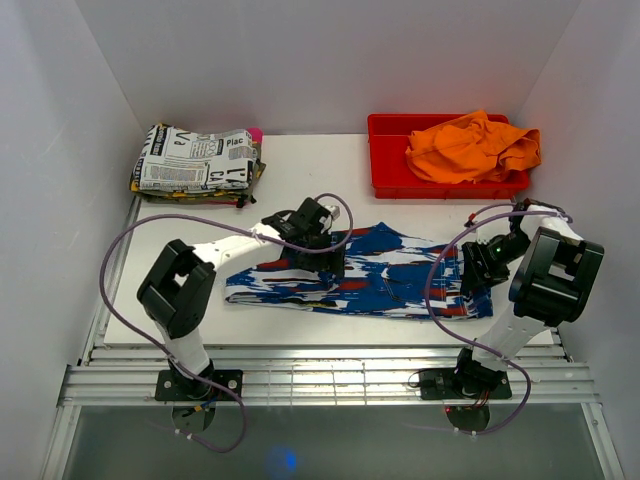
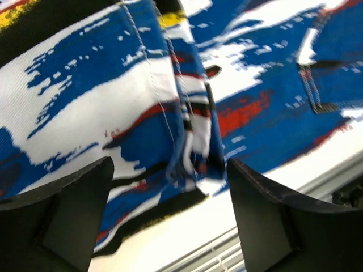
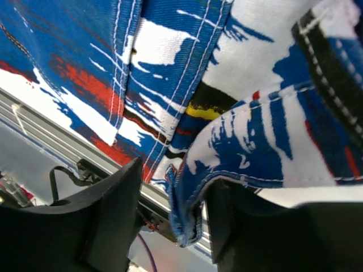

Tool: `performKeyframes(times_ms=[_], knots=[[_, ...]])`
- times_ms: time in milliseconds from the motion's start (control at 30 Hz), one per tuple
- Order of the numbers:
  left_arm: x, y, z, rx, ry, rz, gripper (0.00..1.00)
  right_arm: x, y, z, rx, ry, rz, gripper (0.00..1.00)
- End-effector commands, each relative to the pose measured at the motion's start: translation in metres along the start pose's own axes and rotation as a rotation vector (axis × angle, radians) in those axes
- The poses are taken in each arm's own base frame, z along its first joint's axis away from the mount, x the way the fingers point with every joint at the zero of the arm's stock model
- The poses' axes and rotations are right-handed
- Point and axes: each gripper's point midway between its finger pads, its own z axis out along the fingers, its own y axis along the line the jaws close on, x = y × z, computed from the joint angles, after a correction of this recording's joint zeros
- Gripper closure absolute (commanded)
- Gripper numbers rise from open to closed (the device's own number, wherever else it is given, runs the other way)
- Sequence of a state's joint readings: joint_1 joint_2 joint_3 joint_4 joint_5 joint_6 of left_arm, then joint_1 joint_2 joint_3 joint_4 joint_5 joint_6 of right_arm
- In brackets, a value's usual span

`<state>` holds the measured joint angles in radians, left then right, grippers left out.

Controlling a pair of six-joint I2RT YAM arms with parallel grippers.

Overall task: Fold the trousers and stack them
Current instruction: Fold the trousers

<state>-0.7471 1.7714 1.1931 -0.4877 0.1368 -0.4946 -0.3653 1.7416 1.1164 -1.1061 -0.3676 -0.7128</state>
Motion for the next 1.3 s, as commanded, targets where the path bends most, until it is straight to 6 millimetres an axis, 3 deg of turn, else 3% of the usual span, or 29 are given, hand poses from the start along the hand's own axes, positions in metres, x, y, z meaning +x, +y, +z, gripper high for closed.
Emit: performKeyframes(times_ms=[0,67,133,167,233,300,333,400,467,533,600,767,900,1100,1133,1267], knots=[[-0.034,-0.017,-0.067,0.115,-0.119,0.093,0.06,-0.011,0.008,-0.021,0.009,-0.033,-0.032,0.39],[-0.038,-0.011,-0.096,0.174,-0.147,0.142,0.06,-0.019,0.006,-0.032,0.038,-0.057,-0.057,0.33],[-0.046,0.008,-0.118,0.24,-0.156,0.118,0.06,-0.038,0.011,-0.056,0.063,-0.132,-0.109,0.32],[-0.05,0.027,-0.13,0.239,-0.176,0.123,0.06,-0.046,0.015,-0.065,0.062,-0.163,-0.133,0.32],[-0.049,0.043,-0.139,0.243,-0.171,0.13,0.06,-0.069,0.035,-0.086,0.023,-0.262,-0.187,0.35],[-0.042,0.074,-0.144,0.204,-0.145,0.118,0.06,-0.083,0.054,-0.091,-0.05,-0.308,-0.228,0.43],[-0.037,0.078,-0.147,0.225,-0.125,0.123,0.06,-0.087,0.067,-0.089,-0.08,-0.307,-0.253,0.45],[-0.022,0.105,-0.146,0.165,-0.076,0.101,0.06,-0.09,0.084,-0.079,-0.136,-0.299,-0.275,0.5],[-0.008,0.131,-0.147,0.082,-0.024,0.048,0.07,-0.087,0.099,-0.056,-0.183,-0.247,-0.298,0.53],[-0.002,0.146,-0.148,0.028,-0.007,0.004,0.09,-0.083,0.11,-0.037,-0.209,-0.199,-0.297,0.56],[0.012,0.171,-0.149,-0.094,0.036,-0.041,0.12,-0.077,0.104,-0.017,-0.186,-0.157,-0.293,0.57],[0.019,0.212,-0.174,-0.15,-0.035,-0.128,0.07,-0.063,0.09,0.014,-0.12,-0.073,-0.261,0.59],[0.024,0.216,-0.165,-0.126,0.004,-0.122,0.06,-0.055,0.074,0.024,-0.038,-0.033,-0.251,0.6],[0.035,0.219,-0.135,-0.04,0.041,-0.175,0.06,-0.049,0.065,0.03,-0.004,0.003,-0.23,0.6],[0.032,0.209,-0.133,0.032,0.03,-0.191,0.07,-0.049,0.064,0.031,-0.001,0.004,-0.229,0.61],[0.029,0.205,-0.12,0.101,0.012,-0.235,0.11,-0.047,0.063,0.032,0.001,0.016,-0.224,0.61]])
